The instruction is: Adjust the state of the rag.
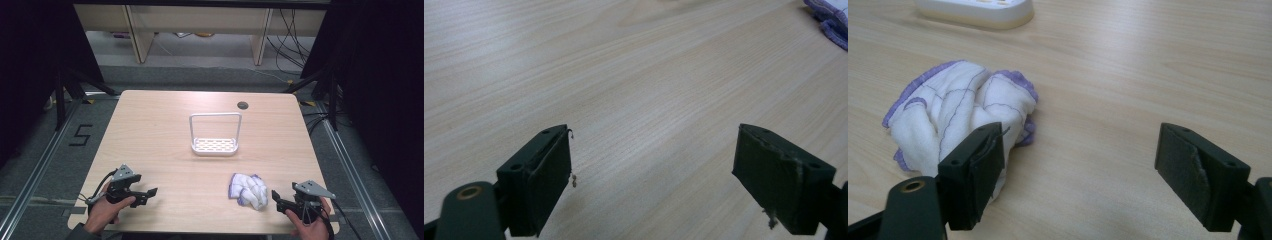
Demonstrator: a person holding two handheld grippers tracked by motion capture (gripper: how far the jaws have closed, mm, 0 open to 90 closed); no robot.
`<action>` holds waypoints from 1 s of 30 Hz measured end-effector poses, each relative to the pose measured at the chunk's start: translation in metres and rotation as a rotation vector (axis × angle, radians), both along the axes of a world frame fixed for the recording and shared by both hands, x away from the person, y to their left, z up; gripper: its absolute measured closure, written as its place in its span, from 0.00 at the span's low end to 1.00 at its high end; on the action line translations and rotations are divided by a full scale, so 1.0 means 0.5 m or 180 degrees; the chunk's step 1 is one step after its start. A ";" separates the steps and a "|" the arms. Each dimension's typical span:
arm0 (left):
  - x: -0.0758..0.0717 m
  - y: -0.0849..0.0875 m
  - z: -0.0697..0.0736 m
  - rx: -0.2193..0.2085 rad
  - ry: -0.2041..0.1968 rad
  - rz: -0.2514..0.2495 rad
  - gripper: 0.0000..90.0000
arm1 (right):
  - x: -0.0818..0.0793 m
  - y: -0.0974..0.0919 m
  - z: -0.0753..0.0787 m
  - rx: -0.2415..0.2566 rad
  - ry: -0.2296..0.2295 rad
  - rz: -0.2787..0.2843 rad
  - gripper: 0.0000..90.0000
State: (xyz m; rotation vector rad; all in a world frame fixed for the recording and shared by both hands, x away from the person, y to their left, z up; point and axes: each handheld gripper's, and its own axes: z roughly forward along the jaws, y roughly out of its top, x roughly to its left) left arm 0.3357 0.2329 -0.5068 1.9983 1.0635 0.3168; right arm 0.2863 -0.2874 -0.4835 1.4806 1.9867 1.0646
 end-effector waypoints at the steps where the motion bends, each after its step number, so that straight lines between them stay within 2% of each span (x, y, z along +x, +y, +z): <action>1: 0.000 0.000 0.001 0.0004 0.0016 -0.0006 0.16 | -0.001 0.000 0.001 -0.0002 0.0019 -0.0002 0.24; 4: 0.001 0.000 0.001 0.0002 0.0015 -0.0028 0.16 | 0.000 -0.002 0.002 -0.0029 -0.0022 0.0037 0.26; 5: 0.001 -0.001 0.001 0.0001 0.0007 -0.0017 0.17 | 0.002 -0.005 0.002 -0.0046 -0.0062 0.0098 0.26; 7: 0.001 -0.001 0.002 -0.0007 0.0007 -0.0008 0.17 | -0.002 0.000 0.003 0.0002 -0.0015 0.0030 0.27; 9: 0.001 -0.004 0.003 -0.0050 0.0010 -0.0016 0.17 | -0.001 -0.001 0.004 -0.0017 -0.0031 0.0054 0.28; 10: 0.000 -0.006 0.004 -0.0058 0.0008 -0.0031 0.17 | 0.003 -0.006 0.004 -0.0082 -0.0098 0.0120 0.28; 11: -0.001 -0.008 0.005 -0.0097 0.0002 -0.0021 0.17 | 0.003 -0.006 0.004 -0.0082 -0.0098 0.0120 0.28; 12: -0.001 -0.013 0.005 -0.0209 0.0023 -0.0004 0.17 | 0.001 -0.003 0.006 -0.0070 -0.0083 0.0105 0.29; 15: 0.000 -0.024 0.007 -0.0248 0.0039 -0.0051 0.18 | 0.003 -0.002 0.008 -0.0107 -0.0126 0.0130 0.29; 18: 0.001 -0.045 0.011 -0.0260 0.0069 -0.0169 0.21 | -0.001 0.003 0.019 -0.0108 -0.0145 0.0198 0.31; 19: 0.001 -0.045 0.011 -0.0260 0.0069 -0.0169 0.21 | -0.006 0.010 0.023 -0.0045 -0.0075 0.0150 0.32; 20: 0.002 -0.051 0.012 -0.0243 0.0057 -0.0206 0.21 | -0.006 0.010 0.023 -0.0045 -0.0075 0.0150 0.32; 21: 0.003 -0.056 0.015 -0.0194 0.0047 -0.0254 0.21 | -0.003 0.008 0.025 -0.0102 -0.0144 0.0253 0.32; 22: 0.004 -0.067 0.015 -0.0255 0.0032 -0.0244 0.22 | -0.005 0.018 0.030 -0.0093 -0.0190 0.0313 0.33; 23: 0.005 -0.070 0.018 -0.0210 0.0034 -0.0278 0.22 | -0.005 0.018 0.030 -0.0093 -0.0190 0.0313 0.33; 25: 0.013 -0.091 0.022 -0.0255 0.0047 -0.0320 0.21 | -0.006 0.030 0.036 -0.0116 -0.0195 0.0445 0.37; 27: 0.016 -0.099 0.024 -0.0227 0.0019 -0.0320 0.21 | -0.006 0.035 0.036 -0.0145 -0.0218 0.0474 0.38; 28: 0.019 -0.104 0.025 -0.0224 0.0039 -0.0375 0.20 | -0.008 0.041 0.037 -0.0139 -0.0165 0.0482 0.39; 30: 0.026 -0.125 0.027 -0.0240 0.0015 -0.0384 0.20 | 0.001 0.050 0.038 -0.0213 -0.0226 0.0623 0.44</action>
